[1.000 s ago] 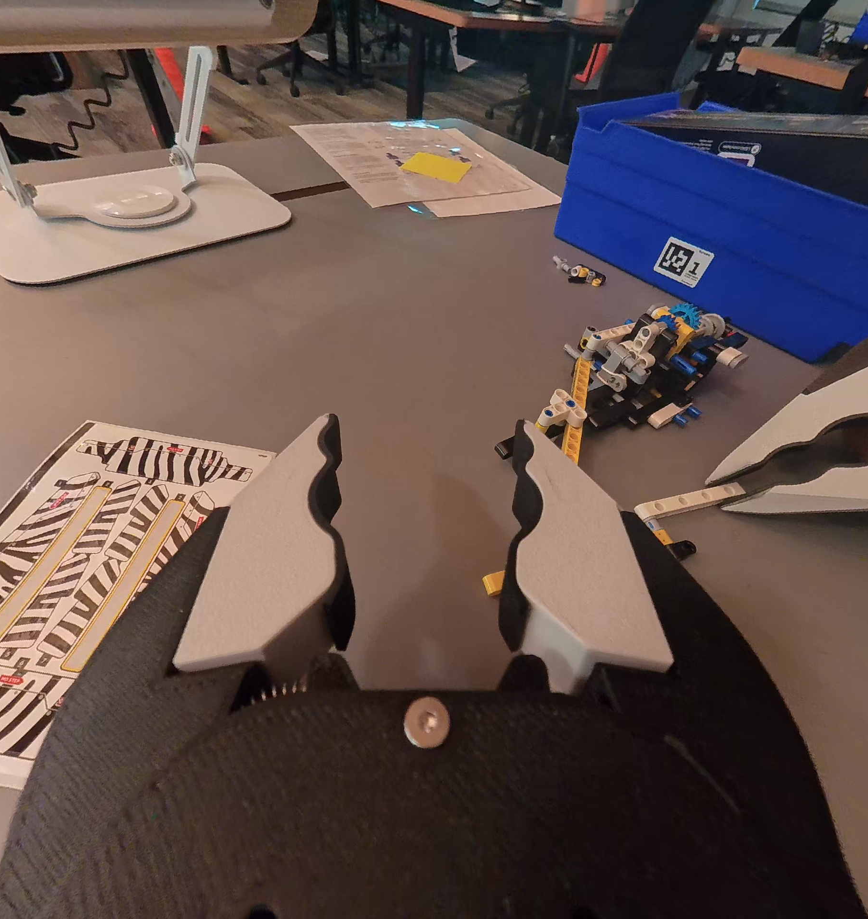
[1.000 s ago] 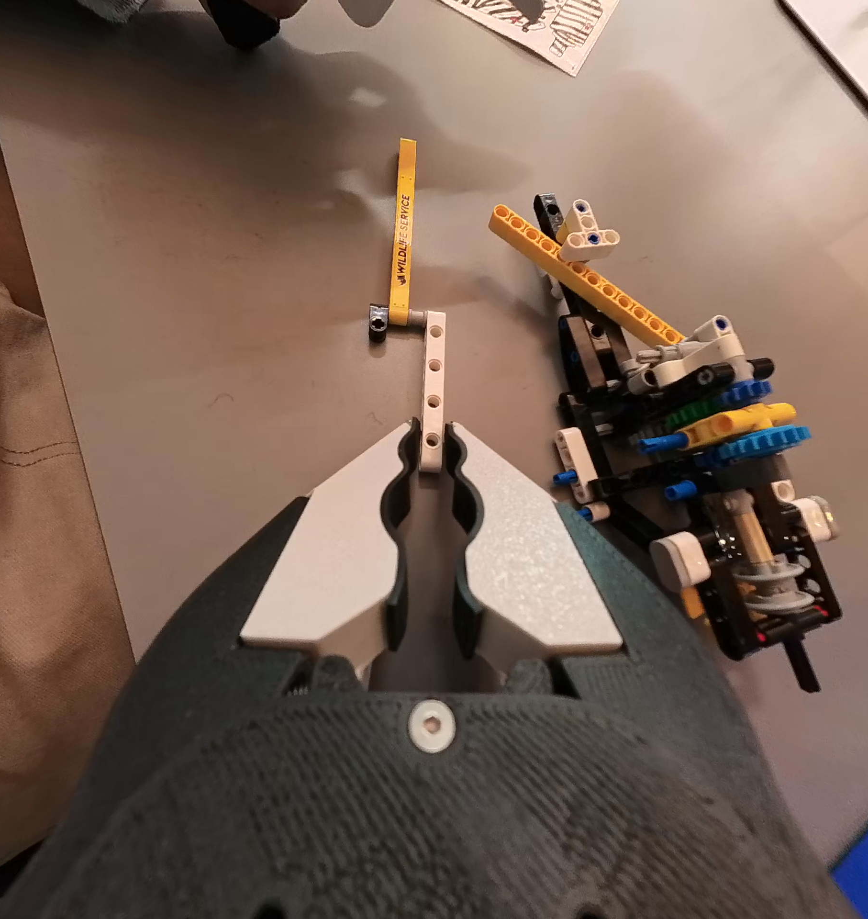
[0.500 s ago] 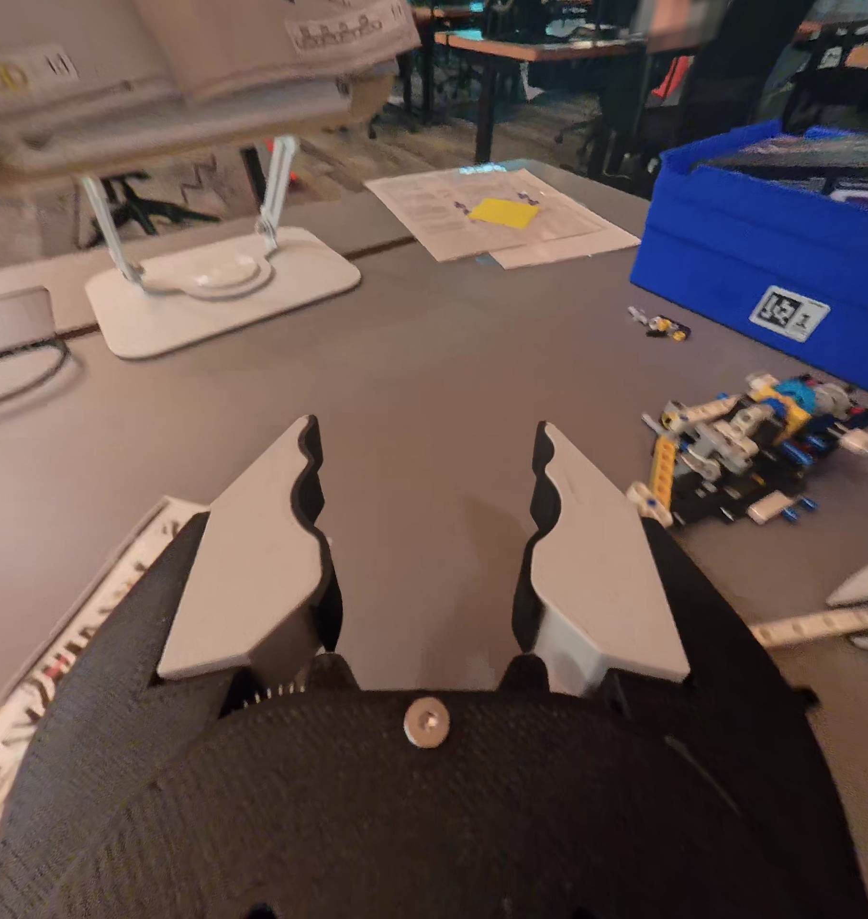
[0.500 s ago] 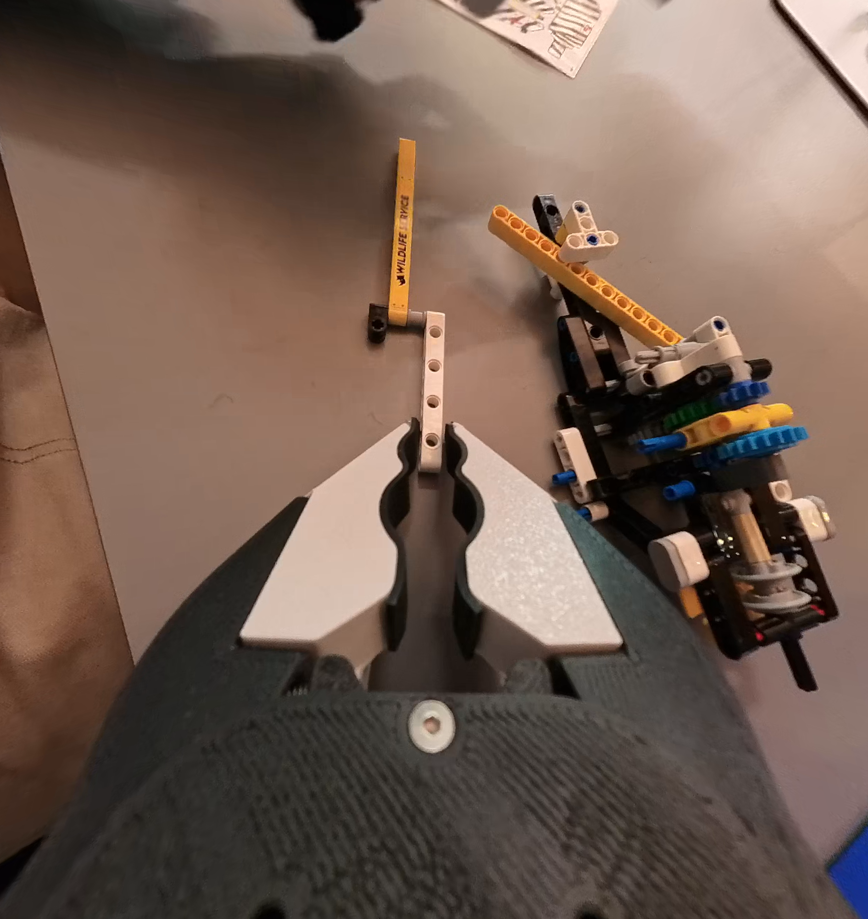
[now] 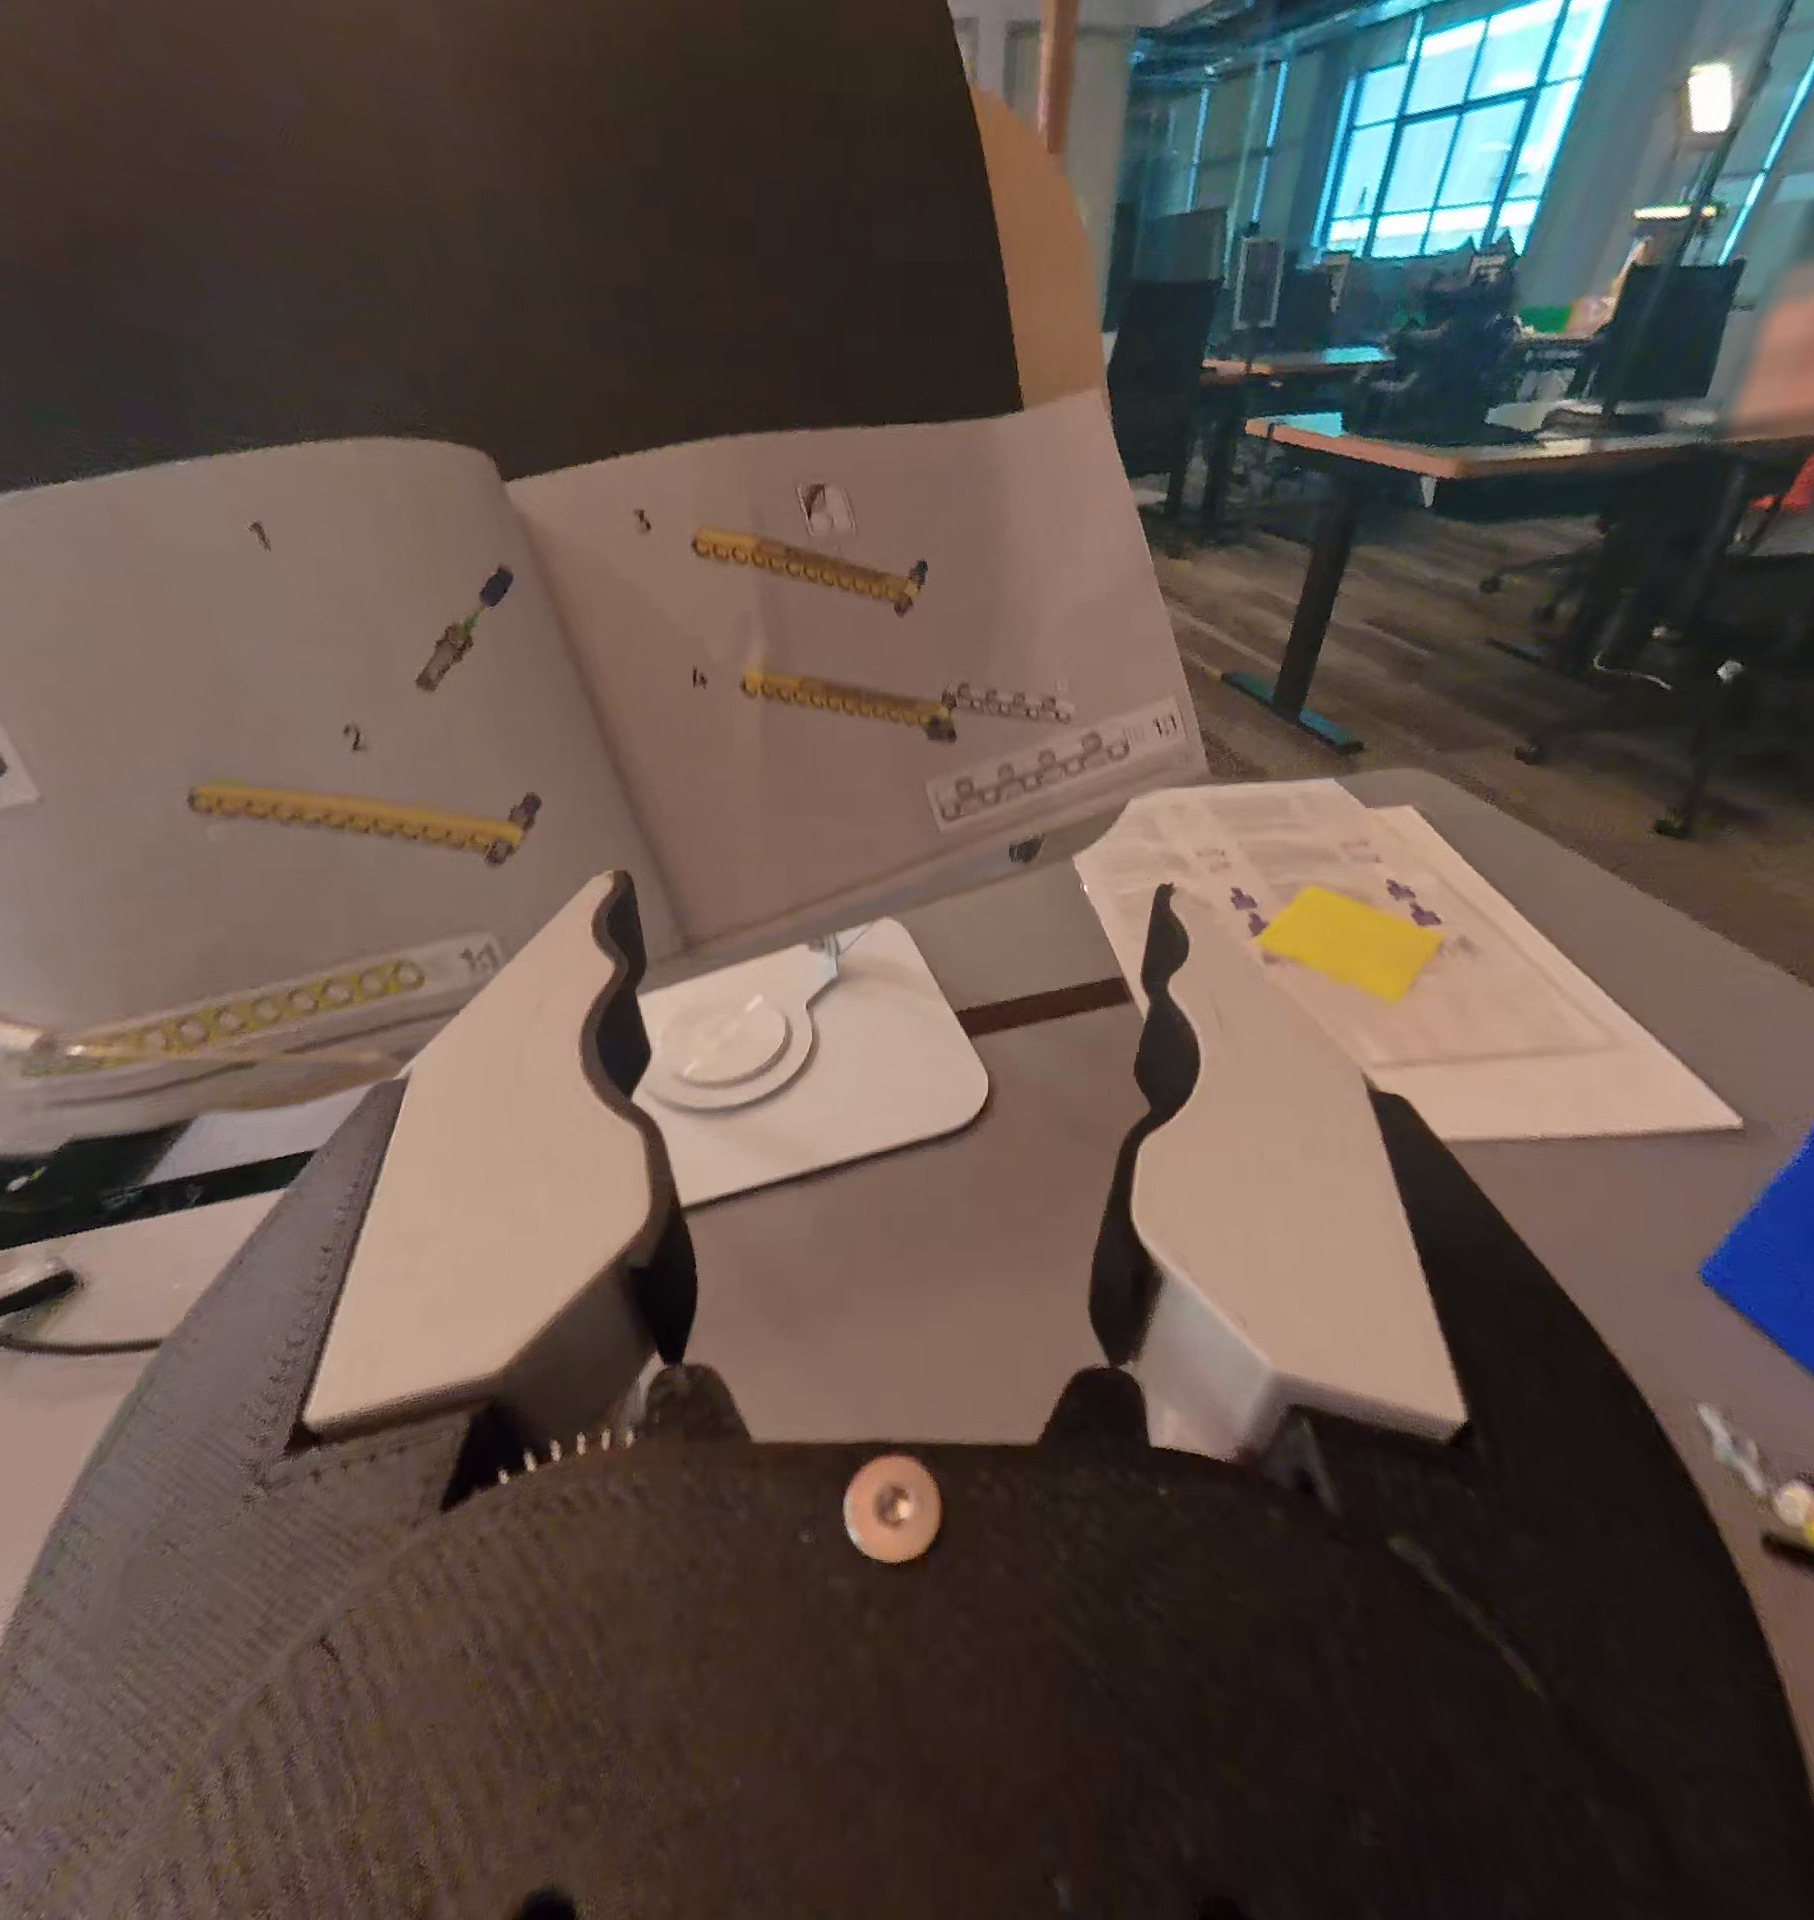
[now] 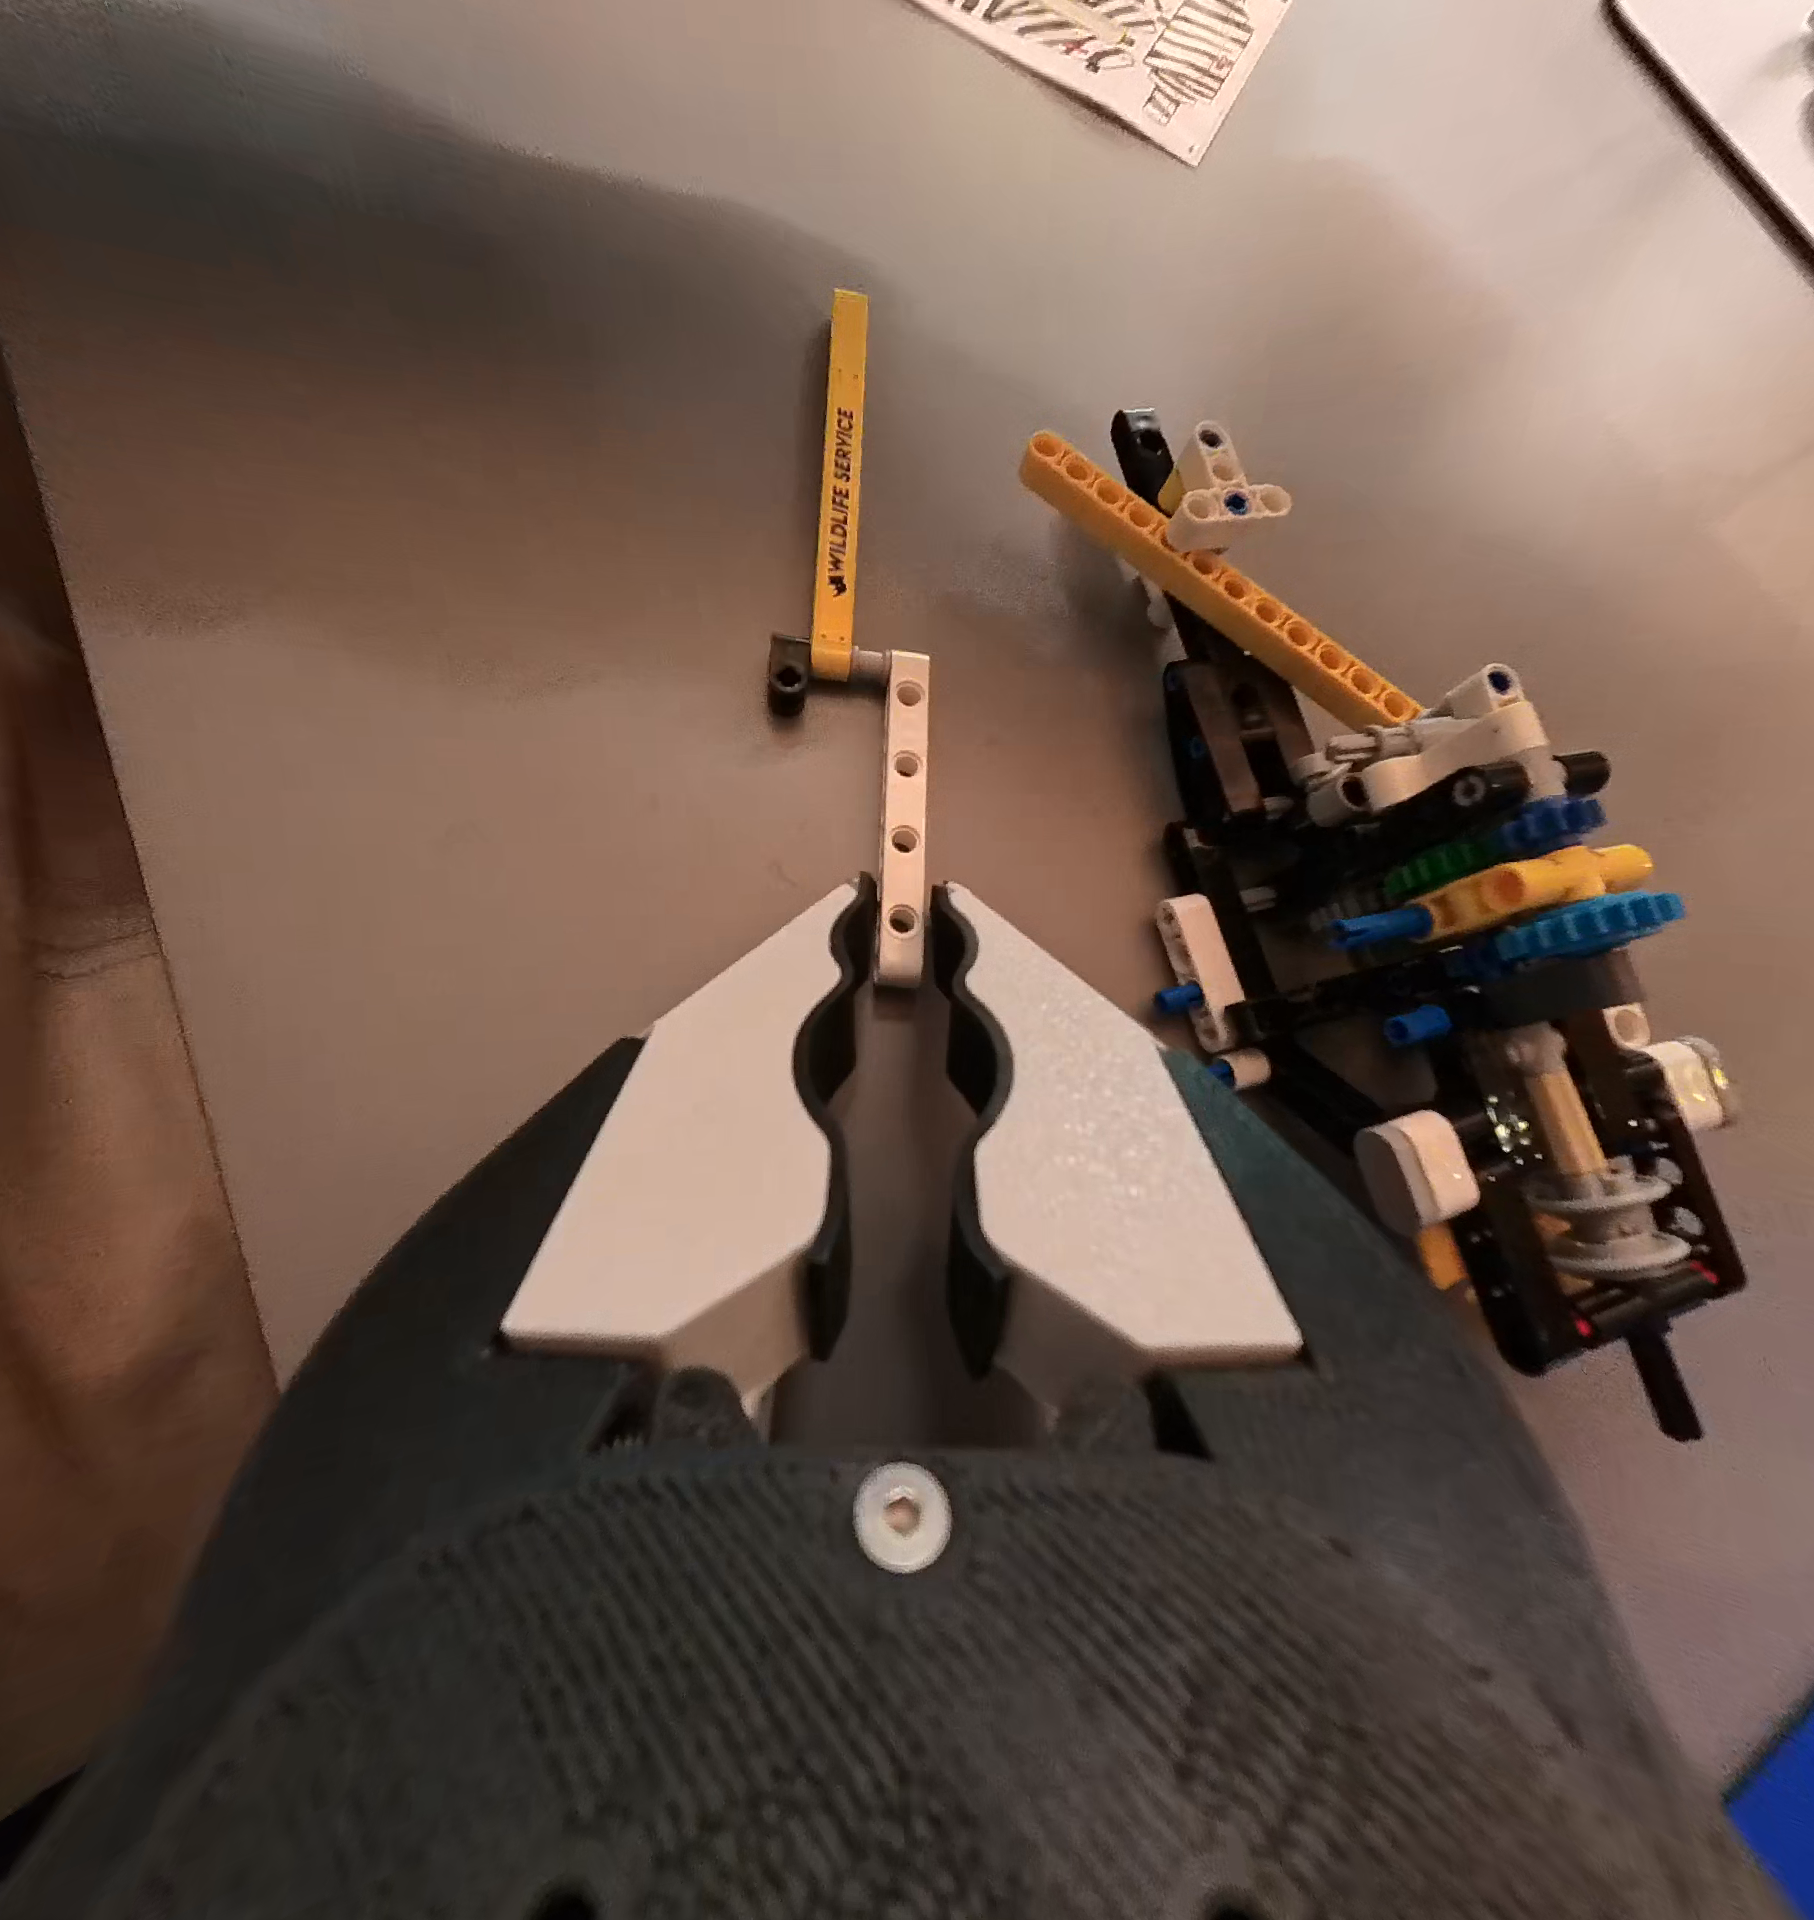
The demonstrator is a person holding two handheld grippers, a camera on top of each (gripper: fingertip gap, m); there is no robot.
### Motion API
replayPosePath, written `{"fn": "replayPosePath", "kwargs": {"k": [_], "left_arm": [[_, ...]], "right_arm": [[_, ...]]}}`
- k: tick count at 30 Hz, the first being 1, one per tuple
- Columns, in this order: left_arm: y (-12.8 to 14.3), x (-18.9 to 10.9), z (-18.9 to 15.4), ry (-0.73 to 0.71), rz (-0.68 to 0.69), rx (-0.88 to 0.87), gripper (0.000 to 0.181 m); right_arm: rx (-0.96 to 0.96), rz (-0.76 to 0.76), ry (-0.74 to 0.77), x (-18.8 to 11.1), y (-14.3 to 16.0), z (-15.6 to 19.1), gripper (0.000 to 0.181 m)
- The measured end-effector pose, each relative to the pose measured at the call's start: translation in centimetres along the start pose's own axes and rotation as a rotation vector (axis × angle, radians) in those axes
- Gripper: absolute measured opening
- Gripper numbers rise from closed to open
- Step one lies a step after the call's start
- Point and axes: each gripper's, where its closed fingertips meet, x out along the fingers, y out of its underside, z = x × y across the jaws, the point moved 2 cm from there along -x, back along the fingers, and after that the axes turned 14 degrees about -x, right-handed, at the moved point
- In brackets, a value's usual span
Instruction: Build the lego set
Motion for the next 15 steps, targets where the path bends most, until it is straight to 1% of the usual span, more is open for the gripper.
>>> {"fn": "replayPosePath", "kwargs": {"k": [1,4,8,13,15], "left_arm": [[-0.4,0.8,-0.2,-0.003,0.001,-0.014,0.097],[-1.1,2.9,-0.3,-0.023,0.007,-0.032,0.101],[-1.3,5.1,0.0,-0.062,-0.011,-0.012,0.101],[-0.4,7.7,-0.4,-0.064,0.018,-0.007,0.1],[0.2,8.8,0.4,-0.138,0.034,0.015,0.091]], "right_arm": [[0.004,0.0,-0.002,0.0,0.0,0.0,0.009],[0.013,-0.001,-0.008,0.0,0.0,0.0,0.01],[0.017,-0.002,-0.008,0.1,0.0,0.0,0.01],[0.012,-0.001,-0.005,0.1,-0.1,0.1,0.01],[0.014,-0.001,-0.006,0.1,-0.1,0.1,0.01]]}}
